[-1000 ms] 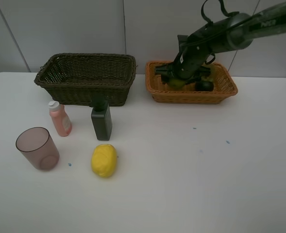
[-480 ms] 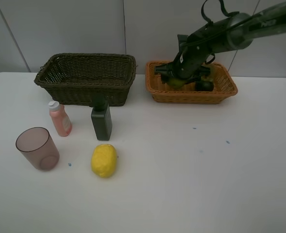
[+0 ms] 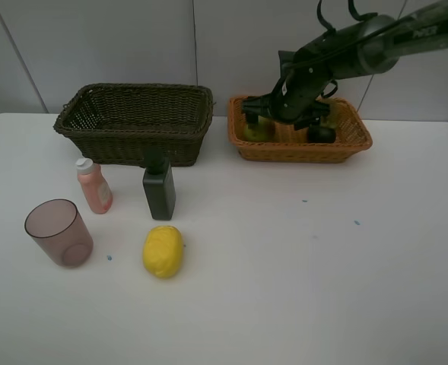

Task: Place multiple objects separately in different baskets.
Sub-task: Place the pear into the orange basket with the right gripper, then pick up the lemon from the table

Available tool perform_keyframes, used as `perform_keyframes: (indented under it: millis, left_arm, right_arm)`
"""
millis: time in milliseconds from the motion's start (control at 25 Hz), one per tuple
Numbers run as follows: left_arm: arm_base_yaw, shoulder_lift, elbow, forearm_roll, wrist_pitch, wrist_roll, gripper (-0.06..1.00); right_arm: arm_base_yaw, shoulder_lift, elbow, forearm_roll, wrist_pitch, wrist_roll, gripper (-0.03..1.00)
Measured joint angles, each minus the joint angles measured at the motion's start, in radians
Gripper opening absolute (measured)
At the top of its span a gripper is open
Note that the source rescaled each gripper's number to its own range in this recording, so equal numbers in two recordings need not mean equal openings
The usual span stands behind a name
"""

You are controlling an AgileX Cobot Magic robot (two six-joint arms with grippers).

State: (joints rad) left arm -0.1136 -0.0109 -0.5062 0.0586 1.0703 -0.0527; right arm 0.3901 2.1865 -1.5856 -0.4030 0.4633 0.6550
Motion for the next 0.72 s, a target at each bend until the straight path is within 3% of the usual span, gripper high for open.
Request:
perform_keyframes:
  millis: [360,720]
  left_arm:
    - [0.000,0.000,0.000,0.000,0.000,0.000,1.00]
    - [0.000,0.000,0.000,0.000,0.000,0.000,1.00]
  right_arm:
    - [0.033,-0.103,0.000,0.002,0.078,0.000,0.99]
    - [0.133,-0.288,0.000,0.032,0.349,0.000,0.99]
